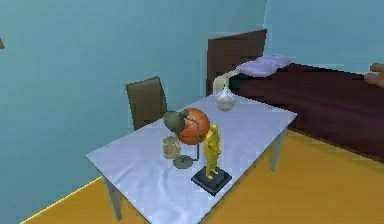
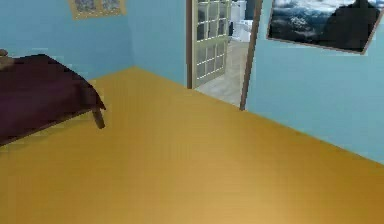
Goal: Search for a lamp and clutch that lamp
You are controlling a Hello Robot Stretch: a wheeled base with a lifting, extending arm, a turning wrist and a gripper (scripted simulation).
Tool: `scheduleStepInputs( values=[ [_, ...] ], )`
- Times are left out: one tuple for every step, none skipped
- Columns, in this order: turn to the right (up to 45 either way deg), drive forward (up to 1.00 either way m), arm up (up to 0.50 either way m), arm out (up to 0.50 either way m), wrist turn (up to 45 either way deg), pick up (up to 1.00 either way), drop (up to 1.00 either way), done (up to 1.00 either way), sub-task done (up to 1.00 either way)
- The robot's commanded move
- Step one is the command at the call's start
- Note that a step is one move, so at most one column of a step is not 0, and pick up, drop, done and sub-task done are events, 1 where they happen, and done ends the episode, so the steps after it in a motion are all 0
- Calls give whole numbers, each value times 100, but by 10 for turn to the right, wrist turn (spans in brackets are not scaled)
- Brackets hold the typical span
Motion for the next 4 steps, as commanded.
scheduleStepInputs(
  values=[
    [270,0,0,0,0,0,0,0,0],
    [0,40,0,0,0,0,0,0,0],
    [-450,0,0,0,0,0,0,0,0],
    [-450,0,0,0,0,0,0,0,0]
  ],
)
